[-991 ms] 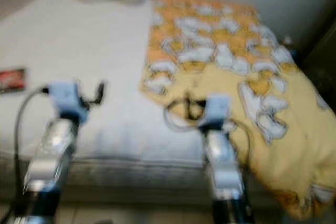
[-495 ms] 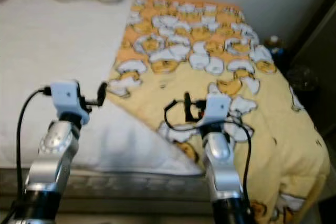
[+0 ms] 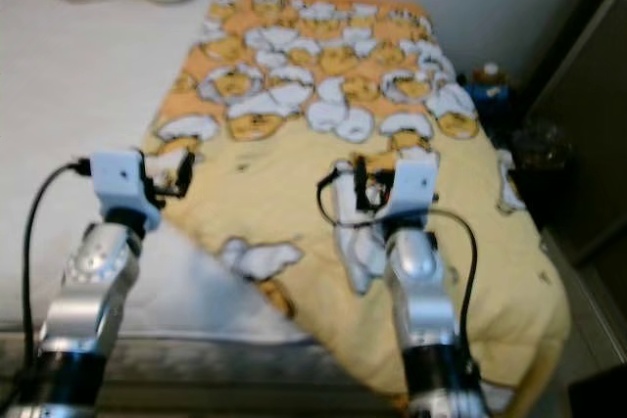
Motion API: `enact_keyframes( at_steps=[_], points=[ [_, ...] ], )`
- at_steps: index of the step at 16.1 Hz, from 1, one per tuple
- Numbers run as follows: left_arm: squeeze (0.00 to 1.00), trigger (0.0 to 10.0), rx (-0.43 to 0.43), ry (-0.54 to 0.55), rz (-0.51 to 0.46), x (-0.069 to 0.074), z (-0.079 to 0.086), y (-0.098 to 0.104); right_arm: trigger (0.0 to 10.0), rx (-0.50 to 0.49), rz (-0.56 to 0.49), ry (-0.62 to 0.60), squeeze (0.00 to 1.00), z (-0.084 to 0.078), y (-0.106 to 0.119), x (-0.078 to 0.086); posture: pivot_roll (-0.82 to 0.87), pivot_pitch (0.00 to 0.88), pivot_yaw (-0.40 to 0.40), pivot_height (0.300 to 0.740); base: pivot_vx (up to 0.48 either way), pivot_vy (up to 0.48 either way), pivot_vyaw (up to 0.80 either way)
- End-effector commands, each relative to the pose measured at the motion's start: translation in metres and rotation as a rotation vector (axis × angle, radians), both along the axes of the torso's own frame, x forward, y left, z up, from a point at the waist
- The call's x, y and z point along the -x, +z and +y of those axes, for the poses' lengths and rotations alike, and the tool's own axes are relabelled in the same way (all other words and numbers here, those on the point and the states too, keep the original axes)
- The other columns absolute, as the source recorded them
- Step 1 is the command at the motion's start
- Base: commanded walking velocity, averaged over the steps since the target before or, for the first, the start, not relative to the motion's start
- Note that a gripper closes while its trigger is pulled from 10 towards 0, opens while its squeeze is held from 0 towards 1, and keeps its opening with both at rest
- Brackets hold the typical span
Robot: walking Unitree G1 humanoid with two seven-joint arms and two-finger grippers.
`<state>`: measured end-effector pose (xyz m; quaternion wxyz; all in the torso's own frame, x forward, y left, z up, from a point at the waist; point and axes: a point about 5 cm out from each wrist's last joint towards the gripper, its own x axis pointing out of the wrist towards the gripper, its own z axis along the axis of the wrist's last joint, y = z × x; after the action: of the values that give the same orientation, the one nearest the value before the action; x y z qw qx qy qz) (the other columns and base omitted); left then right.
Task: Clean up the room
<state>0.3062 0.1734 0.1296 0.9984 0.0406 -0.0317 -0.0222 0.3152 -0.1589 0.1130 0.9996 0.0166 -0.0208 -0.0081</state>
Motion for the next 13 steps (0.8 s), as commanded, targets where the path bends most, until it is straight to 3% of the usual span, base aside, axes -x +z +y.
enact_keyframes(
  at_steps=[1,4,7,9,11,13],
  points=[
    [0.0,10.0,-0.018,-0.032,-0.008,-0.004,-0.011,0.003,10.0,-0.007,0.017,-0.05,0.0,-0.015,-0.004,0.001,0.07,0.0,-0.034,0.74,0.0,0.0,0.0],
    [0.0,10.0,0.022,-0.107,-0.015,-0.009,-0.02,0.008,10.0,0.002,0.017,-0.038,0.0,-0.009,-0.008,0.005,0.06,0.0,-0.029,0.74,0.208,-0.101,0.0],
    [0.0,10.0,0.015,-0.096,0.003,-0.01,-0.022,0.004,10.0,0.001,0.014,-0.022,0.0,-0.004,-0.009,0.007,0.04,0.0,-0.028,0.74,0.393,-0.195,0.0],
    [0.0,10.0,0.015,-0.096,0.013,-0.011,-0.023,0.002,10.0,0.005,0.008,-0.017,0.0,-0.003,-0.008,0.007,0.04,0.0,-0.028,0.74,0.0,0.0,0.0],
    [0.0,10.0,0.03,-0.143,0.001,-0.011,-0.025,0.004,10.0,0.01,-0.001,-0.022,0.0,-0.006,-0.005,0.005,0.04,0.0,-0.029,0.74,0.0,0.379,0.0],
    [0.0,10.0,0.025,-0.147,0.001,-0.01,-0.025,0.004,10.0,-0.012,0.001,-0.013,0.0,-0.005,-0.005,0.005,0.04,0.0,-0.032,0.74,0.0,0.452,-0.76]
  ],
)
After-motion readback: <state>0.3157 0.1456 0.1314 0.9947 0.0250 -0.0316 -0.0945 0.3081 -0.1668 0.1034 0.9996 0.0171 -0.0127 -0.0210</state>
